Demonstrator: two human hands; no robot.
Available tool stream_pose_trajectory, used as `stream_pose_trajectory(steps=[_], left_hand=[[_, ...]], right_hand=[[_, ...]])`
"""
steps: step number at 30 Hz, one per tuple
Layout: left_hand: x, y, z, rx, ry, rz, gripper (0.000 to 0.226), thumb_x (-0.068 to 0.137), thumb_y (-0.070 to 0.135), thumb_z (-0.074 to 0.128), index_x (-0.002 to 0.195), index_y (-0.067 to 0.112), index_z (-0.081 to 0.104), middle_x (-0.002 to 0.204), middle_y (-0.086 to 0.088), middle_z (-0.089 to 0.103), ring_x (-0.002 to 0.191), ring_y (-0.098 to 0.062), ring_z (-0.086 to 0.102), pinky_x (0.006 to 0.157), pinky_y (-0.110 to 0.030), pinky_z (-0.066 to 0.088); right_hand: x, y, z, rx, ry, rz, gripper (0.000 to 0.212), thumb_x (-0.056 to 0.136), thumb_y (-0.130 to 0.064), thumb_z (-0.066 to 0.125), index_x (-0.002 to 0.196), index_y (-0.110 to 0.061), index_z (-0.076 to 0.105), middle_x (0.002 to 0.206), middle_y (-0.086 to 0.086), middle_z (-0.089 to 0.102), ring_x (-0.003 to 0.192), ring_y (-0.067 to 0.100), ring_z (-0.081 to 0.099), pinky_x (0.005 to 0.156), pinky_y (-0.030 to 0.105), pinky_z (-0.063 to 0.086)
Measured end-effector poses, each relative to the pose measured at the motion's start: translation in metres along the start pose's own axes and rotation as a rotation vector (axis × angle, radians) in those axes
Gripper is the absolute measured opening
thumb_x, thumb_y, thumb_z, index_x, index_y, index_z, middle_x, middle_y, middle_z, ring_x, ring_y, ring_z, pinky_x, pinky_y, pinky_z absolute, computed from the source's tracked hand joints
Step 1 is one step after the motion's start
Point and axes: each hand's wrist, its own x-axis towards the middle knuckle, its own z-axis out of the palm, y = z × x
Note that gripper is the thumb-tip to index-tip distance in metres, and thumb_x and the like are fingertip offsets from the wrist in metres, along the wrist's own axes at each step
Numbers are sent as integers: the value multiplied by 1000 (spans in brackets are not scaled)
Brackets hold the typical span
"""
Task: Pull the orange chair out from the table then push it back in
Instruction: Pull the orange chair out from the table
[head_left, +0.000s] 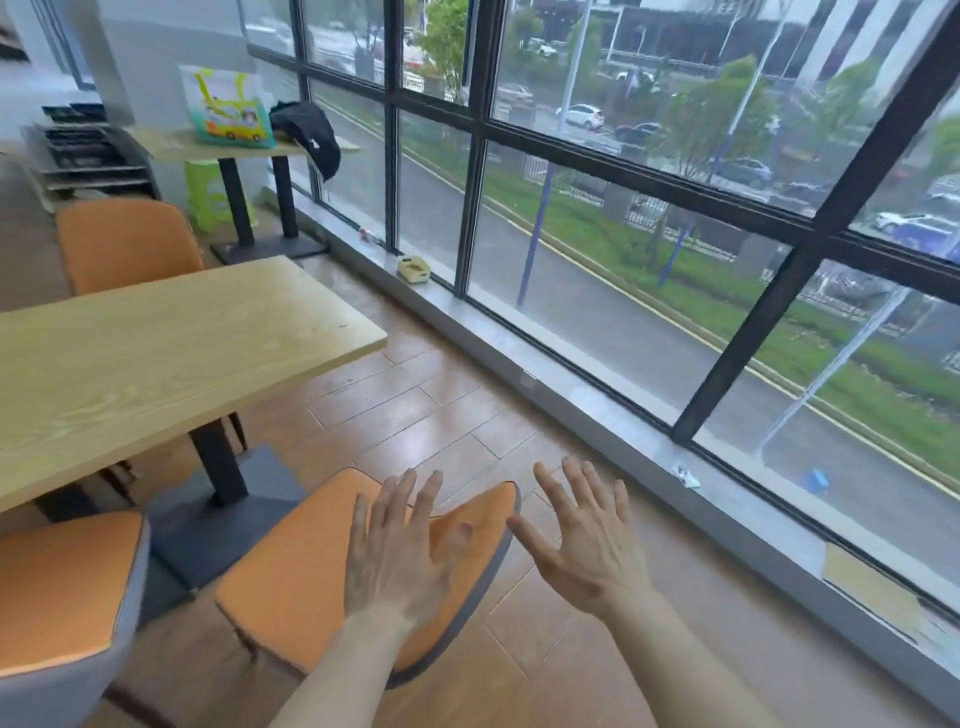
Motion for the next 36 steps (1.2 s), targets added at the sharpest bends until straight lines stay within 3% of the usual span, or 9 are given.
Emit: stream_pose_trajectory(steps=[11,19,24,26,29,32,36], left_hand=[[19,-27,68,24,-41,-410,81,90,80,1,160,41,8,170,5,13,156,-17,6,127,-45,-2],[-11,7,127,41,13,-734,82,89,82,0,159,42,13,167,7,20,153,-15,17,127,-43,6],[-8,32,170,-60,-6,-848,85,85,86,0,158,46,16,166,12,23,151,-13,23,125,-40,17],[-6,34,177,-47,1,-880,85,84,86,0,153,46,29,160,16,35,143,-12,37,118,-36,31],[-2,30,179,-2,-7,-914,87,82,88,-3,131,46,55,133,22,58,119,-12,58,92,-39,48],[0,28,180,37,15,-900,84,82,87,-3,110,43,63,109,20,67,102,-12,64,78,-38,47],[3,24,179,45,38,-863,79,84,85,-1,103,42,63,100,21,68,93,-11,65,69,-35,41]], right_hand=[[121,13,70,-5,-214,-343,86,85,-90,9,158,-45,20,174,-2,10,160,18,-3,128,47,-5],[172,41,135,-93,-371,-624,97,80,-93,4,156,-40,34,171,-1,22,160,22,5,128,50,-1],[193,45,158,-124,-436,-737,96,83,-90,6,151,-36,47,160,-5,42,155,22,20,127,49,7],[195,44,164,-135,-428,-744,93,85,-90,8,138,-37,62,149,-4,57,147,20,39,124,47,18],[196,44,170,-165,-363,-758,90,84,-87,4,115,-40,75,121,-8,73,124,17,58,113,39,32],[195,45,174,-176,-308,-755,84,86,-83,7,106,-42,77,109,-12,75,113,15,62,107,35,35],[196,46,179,-164,-278,-741,76,89,-80,14,104,-42,78,105,-13,76,112,14,63,107,35,36]])
